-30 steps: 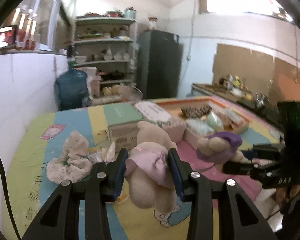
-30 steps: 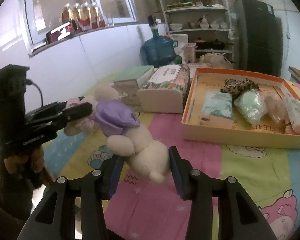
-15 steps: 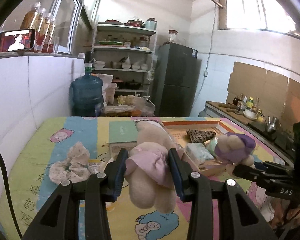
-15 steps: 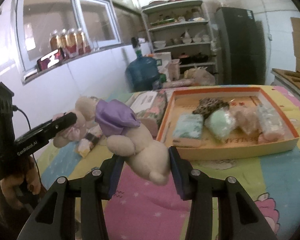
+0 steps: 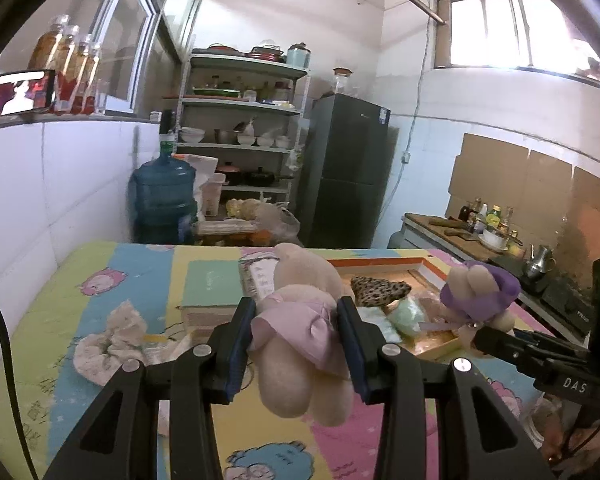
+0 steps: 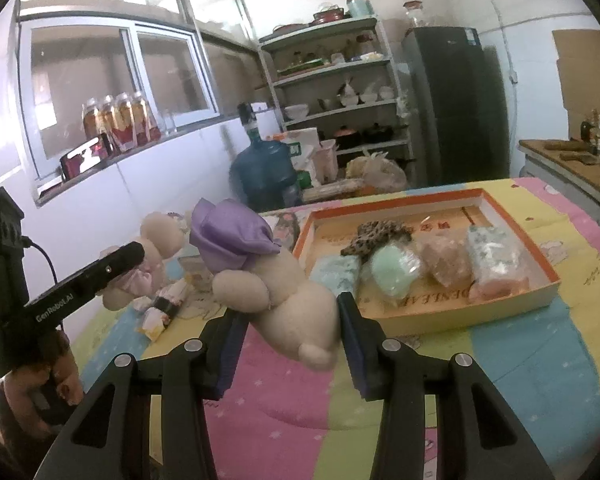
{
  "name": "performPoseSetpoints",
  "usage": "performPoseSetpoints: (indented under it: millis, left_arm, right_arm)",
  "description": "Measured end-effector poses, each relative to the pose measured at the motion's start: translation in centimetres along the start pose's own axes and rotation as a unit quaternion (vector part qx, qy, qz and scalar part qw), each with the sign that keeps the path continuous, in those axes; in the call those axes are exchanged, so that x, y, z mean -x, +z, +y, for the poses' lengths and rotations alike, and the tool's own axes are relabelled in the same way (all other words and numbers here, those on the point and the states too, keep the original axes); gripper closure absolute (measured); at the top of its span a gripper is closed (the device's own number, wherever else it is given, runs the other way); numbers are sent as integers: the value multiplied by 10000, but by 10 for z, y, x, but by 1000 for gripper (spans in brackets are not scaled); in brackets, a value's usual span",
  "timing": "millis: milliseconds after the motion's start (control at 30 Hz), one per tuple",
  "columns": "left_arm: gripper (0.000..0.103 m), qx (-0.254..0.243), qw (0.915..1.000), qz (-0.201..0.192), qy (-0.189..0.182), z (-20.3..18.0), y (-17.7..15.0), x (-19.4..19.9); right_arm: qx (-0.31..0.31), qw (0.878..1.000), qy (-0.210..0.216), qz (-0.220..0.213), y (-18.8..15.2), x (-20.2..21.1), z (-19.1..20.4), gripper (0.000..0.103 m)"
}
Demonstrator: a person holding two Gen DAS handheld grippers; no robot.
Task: Organize soft objects
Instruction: 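Lift both teddy bears and carry them over the box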
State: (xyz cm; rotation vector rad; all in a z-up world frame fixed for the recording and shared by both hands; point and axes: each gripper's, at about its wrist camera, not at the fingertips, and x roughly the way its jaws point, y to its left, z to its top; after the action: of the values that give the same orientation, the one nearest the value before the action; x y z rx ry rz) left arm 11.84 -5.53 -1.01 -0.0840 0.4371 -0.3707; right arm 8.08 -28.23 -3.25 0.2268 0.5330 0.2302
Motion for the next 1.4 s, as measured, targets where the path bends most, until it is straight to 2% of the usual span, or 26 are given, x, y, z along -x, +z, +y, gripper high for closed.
performPoseSetpoints:
  millis: [600,1100,1400]
  left_arm:
    - [61,-110,9989,-58,-442,-52,22,-41]
    - [61,-256,9966,222,-748,-85,41,-95]
    - [61,-109,9954,390,-870,-97,53,-127]
  right_arm:
    - [-2,9993,-291,-248,34,2,-31,56]
    - [-298,9983,-437,-243,50,-18,-67,56]
    - [-485,9969,-575,-227,61,-29,-101,56]
